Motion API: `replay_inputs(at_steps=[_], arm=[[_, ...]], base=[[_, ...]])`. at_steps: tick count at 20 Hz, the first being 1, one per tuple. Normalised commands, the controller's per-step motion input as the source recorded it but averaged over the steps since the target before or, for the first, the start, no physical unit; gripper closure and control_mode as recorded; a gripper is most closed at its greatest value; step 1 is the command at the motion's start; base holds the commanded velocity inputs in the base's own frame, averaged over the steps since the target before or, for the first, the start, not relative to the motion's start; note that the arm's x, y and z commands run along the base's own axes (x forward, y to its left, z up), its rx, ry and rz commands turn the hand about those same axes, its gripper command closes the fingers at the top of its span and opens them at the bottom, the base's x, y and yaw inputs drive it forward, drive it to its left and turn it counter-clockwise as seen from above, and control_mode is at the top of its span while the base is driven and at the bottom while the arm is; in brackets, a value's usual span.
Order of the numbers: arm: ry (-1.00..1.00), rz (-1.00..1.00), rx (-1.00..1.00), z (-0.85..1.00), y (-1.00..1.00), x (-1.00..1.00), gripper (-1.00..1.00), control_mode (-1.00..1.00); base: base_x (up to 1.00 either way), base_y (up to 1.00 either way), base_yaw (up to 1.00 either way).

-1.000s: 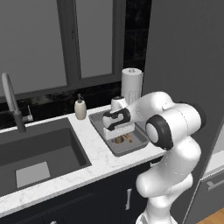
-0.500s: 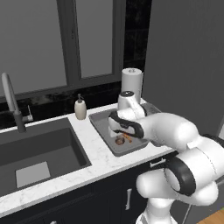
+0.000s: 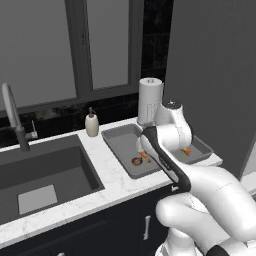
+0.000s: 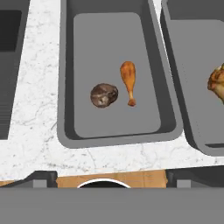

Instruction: Place one mushroom and one chicken drumstick in each tupperware on the nearby counter, to pack two identical lunches.

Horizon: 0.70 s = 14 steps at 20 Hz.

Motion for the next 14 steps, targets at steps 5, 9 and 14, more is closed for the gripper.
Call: replay_inputs(at_steps=[5,9,14], arm=[[-0.05,-0.09,0.03,0.34,0.00,-0.59,-1.00,-1.00],[-0.03,-0.07,0.01,0.00,-0.08,-0.44,-1.00,-1.00],[0.02,0.00,0.00,-0.06,0.00,-0.06,-1.00,1.00]], base=[[0.00,0.00,0.00],[0.00,0.00,0.00],[-0.10,-0.11,-0.03]])
